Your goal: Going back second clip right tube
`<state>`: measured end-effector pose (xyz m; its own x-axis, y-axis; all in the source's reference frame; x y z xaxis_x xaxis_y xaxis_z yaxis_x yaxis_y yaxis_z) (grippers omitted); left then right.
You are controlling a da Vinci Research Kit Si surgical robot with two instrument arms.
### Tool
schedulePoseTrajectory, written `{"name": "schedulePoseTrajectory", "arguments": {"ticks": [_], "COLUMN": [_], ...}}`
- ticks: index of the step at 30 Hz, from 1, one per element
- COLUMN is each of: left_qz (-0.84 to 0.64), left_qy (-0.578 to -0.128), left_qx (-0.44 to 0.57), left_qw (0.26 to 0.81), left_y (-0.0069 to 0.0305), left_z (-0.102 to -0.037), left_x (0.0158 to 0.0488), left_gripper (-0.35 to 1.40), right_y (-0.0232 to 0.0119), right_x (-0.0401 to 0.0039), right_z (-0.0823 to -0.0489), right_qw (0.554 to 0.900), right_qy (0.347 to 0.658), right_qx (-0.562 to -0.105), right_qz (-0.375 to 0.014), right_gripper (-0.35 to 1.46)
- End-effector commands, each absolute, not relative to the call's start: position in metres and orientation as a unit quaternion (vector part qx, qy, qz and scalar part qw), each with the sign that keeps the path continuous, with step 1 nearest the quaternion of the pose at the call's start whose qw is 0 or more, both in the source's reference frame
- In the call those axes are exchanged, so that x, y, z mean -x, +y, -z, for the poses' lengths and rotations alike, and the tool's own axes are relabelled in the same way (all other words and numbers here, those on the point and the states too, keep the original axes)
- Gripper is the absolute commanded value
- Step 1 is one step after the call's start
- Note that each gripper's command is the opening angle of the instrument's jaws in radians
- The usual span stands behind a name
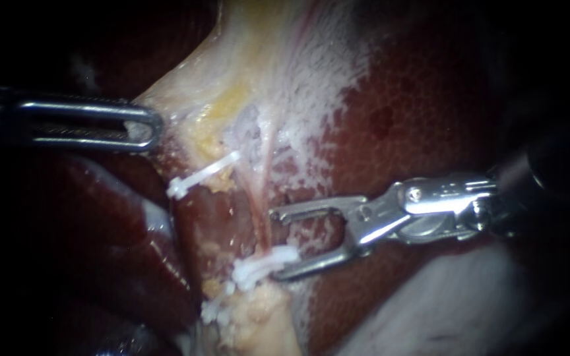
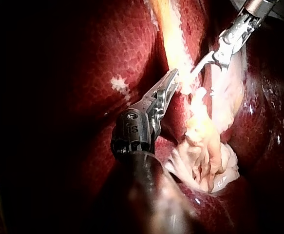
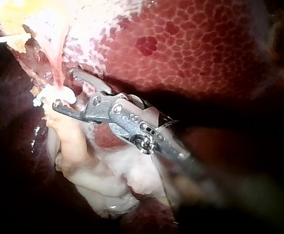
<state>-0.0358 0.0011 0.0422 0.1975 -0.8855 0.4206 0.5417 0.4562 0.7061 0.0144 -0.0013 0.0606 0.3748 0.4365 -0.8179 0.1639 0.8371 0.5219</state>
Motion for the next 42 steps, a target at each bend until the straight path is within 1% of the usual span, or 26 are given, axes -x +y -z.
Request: {"name": "schedulePoseTrajectory", "arguments": {"ticks": [1,7,14,18,25,31,42], "left_qz": [0.478,0.478,0.477,0.477,0.478,0.477,0.470], "left_qy": [-0.415,-0.416,-0.416,-0.416,-0.416,-0.416,-0.408], "left_qx": [-0.208,-0.207,-0.207,-0.207,-0.206,-0.203,-0.199], "left_qw": [0.745,0.746,0.746,0.746,0.746,0.747,0.757], "left_y": [0.0011,0.0012,0.0012,0.0012,0.0015,0.0017,0.0014], "left_z": [-0.0423,-0.0428,-0.0431,-0.0432,-0.0440,-0.0464,-0.0512], "left_x": [0.0358,0.0356,0.0356,0.0356,0.0353,0.0352,0.0371], "left_gripper": [-0.35,-0.35,-0.35,-0.35,-0.35,-0.35,-0.35], "right_y": [-0.0012,-0.0001,0.0015,0.0023,0.0025,0.0023,0.0022], "right_x": [-0.0141,-0.0117,-0.0084,-0.0073,-0.0066,-0.0066,-0.0064], "right_z": [-0.0604,-0.0587,-0.0568,-0.0561,-0.0555,-0.0553,-0.0553], "right_qw": [0.785,0.790,0.794,0.796,0.796,0.796,0.796], "right_qy": [0.552,0.553,0.555,0.557,0.558,0.558,0.559], "right_qx": [-0.268,-0.246,-0.225,-0.215,-0.213,-0.214,-0.215], "right_qz": [-0.091,-0.103,-0.102,-0.098,-0.094,-0.094,-0.092], "right_gripper": [0.59,0.60,0.60,0.60,0.60,0.60,0.60]}}
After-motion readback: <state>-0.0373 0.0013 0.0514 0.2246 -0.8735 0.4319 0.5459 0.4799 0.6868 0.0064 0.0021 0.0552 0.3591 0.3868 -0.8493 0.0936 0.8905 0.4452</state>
